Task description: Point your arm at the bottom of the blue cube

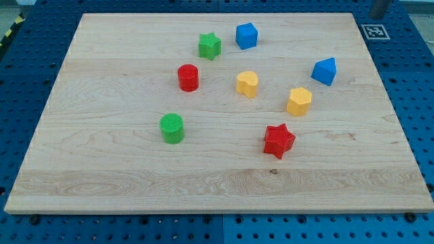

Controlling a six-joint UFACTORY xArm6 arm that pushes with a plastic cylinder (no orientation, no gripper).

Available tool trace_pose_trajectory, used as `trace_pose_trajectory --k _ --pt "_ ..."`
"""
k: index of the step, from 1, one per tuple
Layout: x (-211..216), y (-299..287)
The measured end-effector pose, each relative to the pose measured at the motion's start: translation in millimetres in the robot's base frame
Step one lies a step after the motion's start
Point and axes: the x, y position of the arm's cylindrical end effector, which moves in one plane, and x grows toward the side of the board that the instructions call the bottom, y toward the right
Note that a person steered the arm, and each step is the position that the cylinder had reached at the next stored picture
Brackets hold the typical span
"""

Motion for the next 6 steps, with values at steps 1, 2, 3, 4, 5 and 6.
trace_pose_trajectory --k 1,2,3,4,5,6 --pt "33 -10" --pt "79 -91" --pt "81 -174" --pt "81 -177" --pt "102 -219" --pt "121 -240"
